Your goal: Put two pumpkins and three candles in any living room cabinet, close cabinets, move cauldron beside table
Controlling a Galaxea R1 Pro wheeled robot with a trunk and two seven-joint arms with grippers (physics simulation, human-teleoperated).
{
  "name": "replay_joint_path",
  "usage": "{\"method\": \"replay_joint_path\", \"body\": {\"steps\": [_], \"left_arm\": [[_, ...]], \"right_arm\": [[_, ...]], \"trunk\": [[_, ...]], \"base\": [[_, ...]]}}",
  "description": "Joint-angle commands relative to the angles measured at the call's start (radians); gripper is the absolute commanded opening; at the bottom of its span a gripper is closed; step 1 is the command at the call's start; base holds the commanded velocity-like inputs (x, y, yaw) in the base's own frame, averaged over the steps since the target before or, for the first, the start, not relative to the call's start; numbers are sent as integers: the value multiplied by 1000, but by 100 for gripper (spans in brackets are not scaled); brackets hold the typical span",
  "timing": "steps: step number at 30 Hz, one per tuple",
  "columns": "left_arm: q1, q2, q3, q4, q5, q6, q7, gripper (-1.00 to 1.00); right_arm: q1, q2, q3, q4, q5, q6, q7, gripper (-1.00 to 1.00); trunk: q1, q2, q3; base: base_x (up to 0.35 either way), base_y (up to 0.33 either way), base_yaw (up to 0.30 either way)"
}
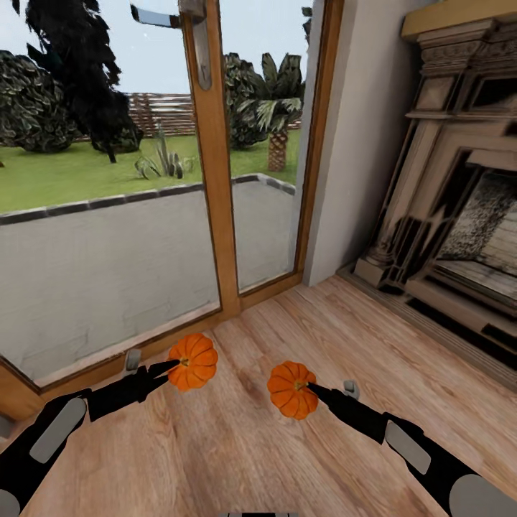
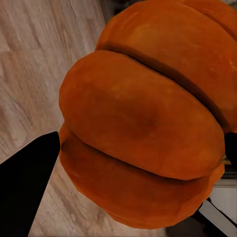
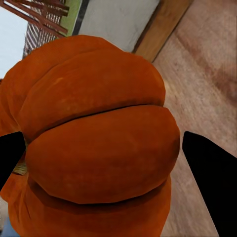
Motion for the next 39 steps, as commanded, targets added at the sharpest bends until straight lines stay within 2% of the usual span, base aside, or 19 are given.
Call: {"method": "replay_joint_path", "body": {"steps": [1,17,39], "left_arm": [[-1,1,-2,0,7,6,1,-100],[-1,1,-2,0,7,6,1,-100],[-1,0,-3,0,7,6,1,-100]], "right_arm": [[-1,-1,5,0,-10,6,1,-100],[-1,-1,5,-1,-11,11,1,-100],[0,-1,5,-1,-9,6,0,-100]], "trunk": [[-4,7,2],[-65,119,42],[-150,273,110]], "base": [[0,0,0],[0,0,-68],[0,0,-3]]}}
